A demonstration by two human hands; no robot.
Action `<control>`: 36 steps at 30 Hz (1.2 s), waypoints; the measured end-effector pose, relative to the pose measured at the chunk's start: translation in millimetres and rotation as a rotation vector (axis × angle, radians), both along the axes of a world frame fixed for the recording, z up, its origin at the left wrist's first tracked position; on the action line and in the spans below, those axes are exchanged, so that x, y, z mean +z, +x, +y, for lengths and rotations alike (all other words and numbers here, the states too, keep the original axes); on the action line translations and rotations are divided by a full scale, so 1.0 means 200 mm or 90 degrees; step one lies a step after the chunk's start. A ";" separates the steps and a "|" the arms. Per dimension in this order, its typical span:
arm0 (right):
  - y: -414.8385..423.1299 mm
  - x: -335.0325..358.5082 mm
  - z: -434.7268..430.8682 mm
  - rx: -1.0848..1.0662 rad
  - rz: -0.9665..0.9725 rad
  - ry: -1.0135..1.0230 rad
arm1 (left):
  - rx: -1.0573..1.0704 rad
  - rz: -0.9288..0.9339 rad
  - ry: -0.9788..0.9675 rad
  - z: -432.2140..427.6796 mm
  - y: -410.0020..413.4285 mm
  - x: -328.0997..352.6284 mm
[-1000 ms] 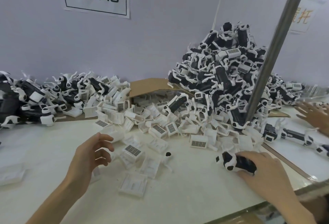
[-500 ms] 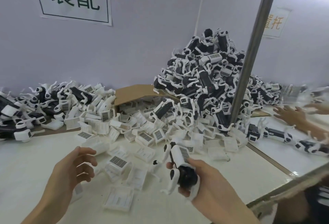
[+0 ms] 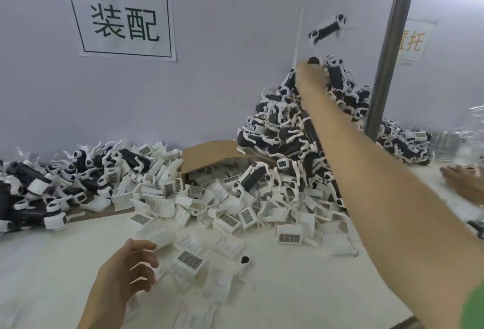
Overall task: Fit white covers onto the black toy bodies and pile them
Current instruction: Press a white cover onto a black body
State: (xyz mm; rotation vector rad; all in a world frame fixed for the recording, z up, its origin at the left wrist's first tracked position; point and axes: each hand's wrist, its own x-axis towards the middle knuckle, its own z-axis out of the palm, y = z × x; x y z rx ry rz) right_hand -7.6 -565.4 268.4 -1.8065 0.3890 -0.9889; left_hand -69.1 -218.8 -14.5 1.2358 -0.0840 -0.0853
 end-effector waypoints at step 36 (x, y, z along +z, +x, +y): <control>0.20 -1.01 0.18 -0.113 0.371 -1.043 | 0.020 -0.038 0.083 -0.05 -0.07 0.00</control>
